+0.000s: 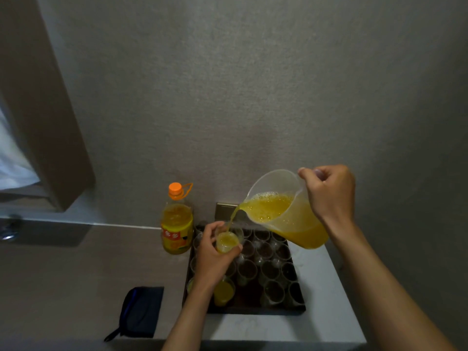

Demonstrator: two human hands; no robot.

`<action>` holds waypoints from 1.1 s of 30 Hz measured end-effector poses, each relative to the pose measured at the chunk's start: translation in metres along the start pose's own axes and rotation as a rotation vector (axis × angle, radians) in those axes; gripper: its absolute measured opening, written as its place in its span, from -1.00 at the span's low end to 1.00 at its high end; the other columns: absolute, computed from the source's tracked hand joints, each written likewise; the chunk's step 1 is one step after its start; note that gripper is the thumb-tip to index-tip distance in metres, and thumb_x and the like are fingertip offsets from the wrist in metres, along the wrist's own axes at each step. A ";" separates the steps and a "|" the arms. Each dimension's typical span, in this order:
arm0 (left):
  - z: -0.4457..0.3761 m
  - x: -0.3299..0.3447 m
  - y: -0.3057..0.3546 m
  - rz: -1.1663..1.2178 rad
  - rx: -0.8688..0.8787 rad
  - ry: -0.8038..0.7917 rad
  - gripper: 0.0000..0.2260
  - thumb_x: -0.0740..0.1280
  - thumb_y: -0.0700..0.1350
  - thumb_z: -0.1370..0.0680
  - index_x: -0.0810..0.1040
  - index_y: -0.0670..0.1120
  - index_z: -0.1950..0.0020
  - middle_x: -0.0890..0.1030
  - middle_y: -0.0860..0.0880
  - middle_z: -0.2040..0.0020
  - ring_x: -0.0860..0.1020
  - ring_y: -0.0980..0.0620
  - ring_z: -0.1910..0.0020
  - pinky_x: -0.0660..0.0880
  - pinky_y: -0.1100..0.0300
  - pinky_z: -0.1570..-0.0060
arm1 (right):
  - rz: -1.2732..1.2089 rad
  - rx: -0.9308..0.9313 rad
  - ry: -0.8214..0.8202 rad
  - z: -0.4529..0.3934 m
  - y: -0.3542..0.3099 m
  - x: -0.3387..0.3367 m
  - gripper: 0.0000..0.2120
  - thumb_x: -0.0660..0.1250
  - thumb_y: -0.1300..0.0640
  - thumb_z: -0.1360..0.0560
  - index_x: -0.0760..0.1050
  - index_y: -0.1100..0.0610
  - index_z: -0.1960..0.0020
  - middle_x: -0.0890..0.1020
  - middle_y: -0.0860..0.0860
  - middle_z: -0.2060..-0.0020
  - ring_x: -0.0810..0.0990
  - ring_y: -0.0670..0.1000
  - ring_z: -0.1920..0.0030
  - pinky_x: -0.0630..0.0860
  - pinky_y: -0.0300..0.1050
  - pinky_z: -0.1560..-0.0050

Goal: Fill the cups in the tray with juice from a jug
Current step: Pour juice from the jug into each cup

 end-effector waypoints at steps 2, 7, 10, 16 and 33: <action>0.001 -0.001 -0.001 -0.002 0.002 0.000 -0.43 0.62 -0.23 -0.37 0.50 0.16 -0.24 0.59 0.20 -0.19 0.57 0.34 -0.08 0.62 0.11 -0.10 | -0.009 -0.001 -0.003 0.000 -0.001 -0.001 -0.45 0.43 0.14 -0.50 0.21 0.08 0.54 0.21 -0.08 0.64 0.15 -0.07 0.56 0.20 -0.10 0.40; 0.003 -0.002 -0.003 0.001 0.003 0.005 -0.42 0.62 -0.22 -0.37 0.49 0.16 -0.26 0.59 0.18 -0.20 0.58 0.32 -0.10 0.60 0.19 -0.06 | -0.019 -0.002 -0.008 0.003 -0.003 -0.002 -0.46 0.43 0.14 -0.50 0.22 0.07 0.54 0.21 -0.09 0.65 0.15 -0.08 0.56 0.20 -0.10 0.40; 0.004 -0.003 -0.002 0.002 0.009 0.002 -0.43 0.62 -0.23 -0.38 0.49 0.16 -0.26 0.59 0.18 -0.21 0.58 0.32 -0.10 0.57 0.29 0.01 | -0.017 -0.004 -0.009 0.004 -0.005 -0.002 -0.45 0.43 0.15 -0.50 0.20 0.07 0.54 0.19 -0.08 0.64 0.14 -0.08 0.57 0.18 -0.10 0.41; 0.006 -0.004 -0.003 0.010 0.009 0.002 -0.42 0.62 -0.22 -0.37 0.50 0.19 -0.25 0.59 0.22 -0.21 0.57 0.27 -0.15 0.57 0.24 -0.03 | -0.016 -0.007 -0.016 0.006 -0.005 -0.001 -0.48 0.43 0.13 -0.51 0.25 0.09 0.53 0.22 -0.09 0.64 0.16 -0.09 0.56 0.20 -0.12 0.40; 0.011 -0.006 0.000 0.030 0.031 0.015 -0.42 0.63 -0.22 -0.36 0.51 0.20 -0.23 0.63 0.20 -0.15 0.61 0.25 -0.09 0.61 0.17 -0.03 | 0.010 -0.017 -0.009 0.010 -0.010 -0.005 -0.47 0.43 0.12 -0.50 0.23 0.08 0.53 0.21 -0.09 0.64 0.15 -0.08 0.56 0.19 -0.10 0.40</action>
Point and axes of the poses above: each hand's wrist, its own z-axis away from the middle knuckle, its own x-axis out of the palm, y = z × x, the point moved 6 cm from there along -z, towards the middle knuckle
